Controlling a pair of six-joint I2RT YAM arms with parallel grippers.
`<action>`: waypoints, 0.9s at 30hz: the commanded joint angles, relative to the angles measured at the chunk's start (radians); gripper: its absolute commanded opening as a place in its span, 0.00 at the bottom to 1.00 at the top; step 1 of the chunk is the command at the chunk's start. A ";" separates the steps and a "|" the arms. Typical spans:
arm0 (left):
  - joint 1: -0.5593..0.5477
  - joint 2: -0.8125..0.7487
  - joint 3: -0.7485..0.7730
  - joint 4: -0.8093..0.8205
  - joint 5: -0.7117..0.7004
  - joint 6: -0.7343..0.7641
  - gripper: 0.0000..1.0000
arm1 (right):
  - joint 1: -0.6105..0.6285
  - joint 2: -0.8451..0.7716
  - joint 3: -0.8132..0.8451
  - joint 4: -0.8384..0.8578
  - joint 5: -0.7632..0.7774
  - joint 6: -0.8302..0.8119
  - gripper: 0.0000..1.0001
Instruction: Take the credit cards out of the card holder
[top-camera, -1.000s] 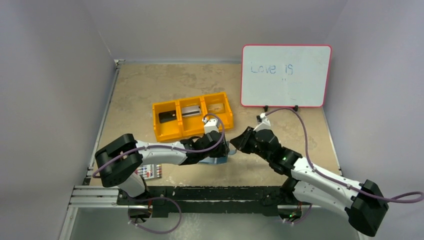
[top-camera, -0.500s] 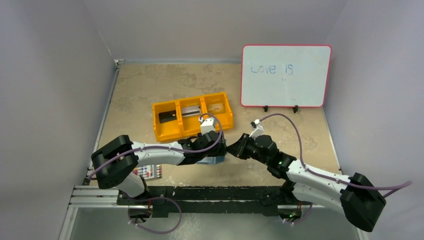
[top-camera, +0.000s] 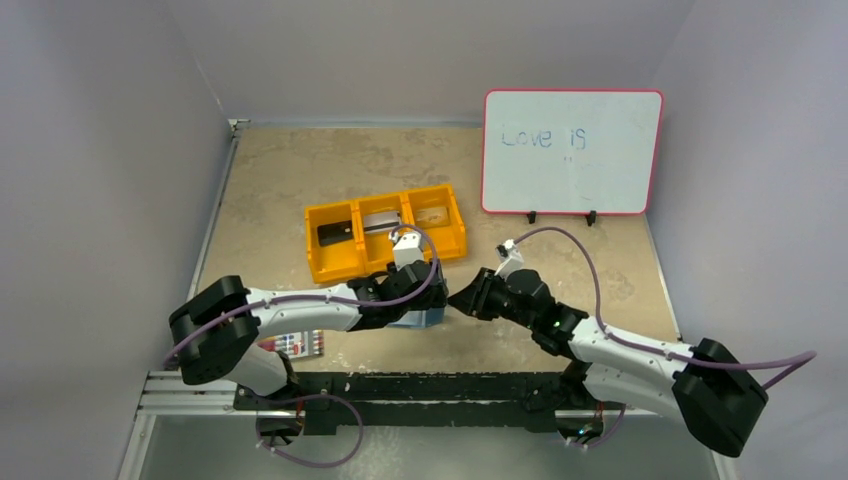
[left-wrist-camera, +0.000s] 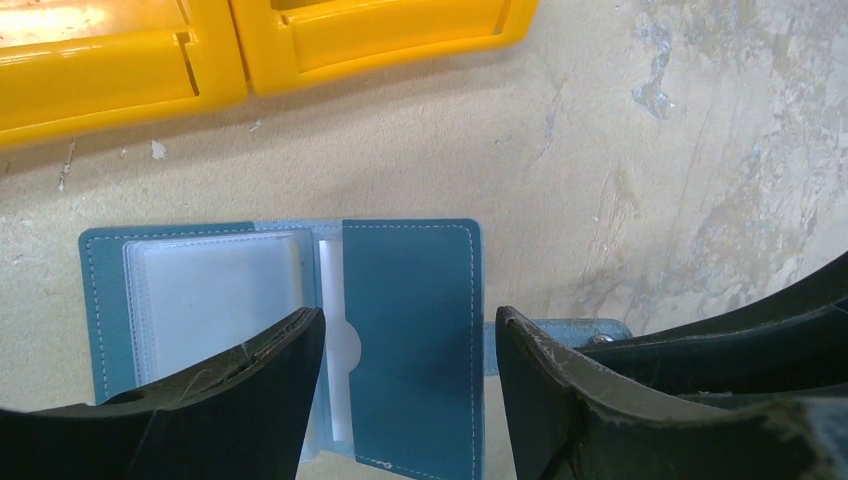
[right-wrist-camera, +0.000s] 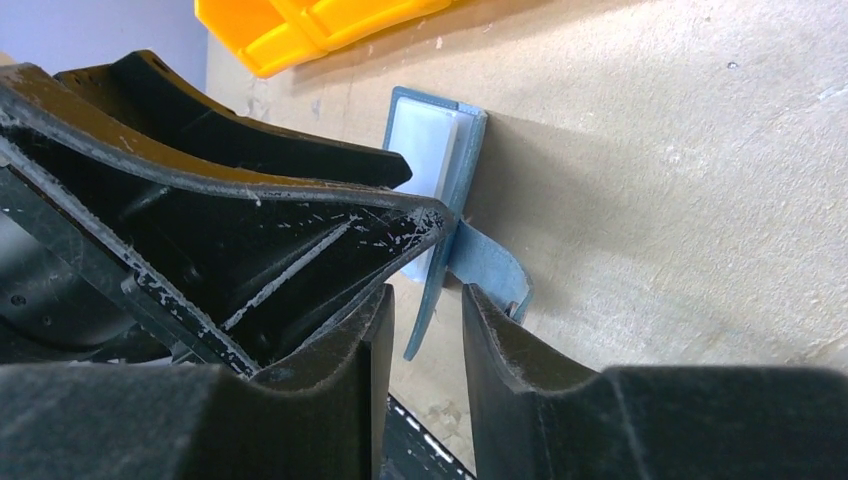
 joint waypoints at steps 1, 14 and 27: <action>-0.001 -0.036 0.002 0.012 -0.041 -0.007 0.63 | -0.001 -0.018 -0.004 0.044 -0.044 -0.030 0.36; -0.001 -0.101 -0.008 -0.035 -0.102 -0.020 0.62 | -0.001 0.177 0.017 0.178 -0.045 -0.016 0.38; 0.001 -0.207 -0.096 -0.171 -0.205 -0.061 0.66 | -0.001 0.270 0.048 0.086 -0.061 -0.038 0.00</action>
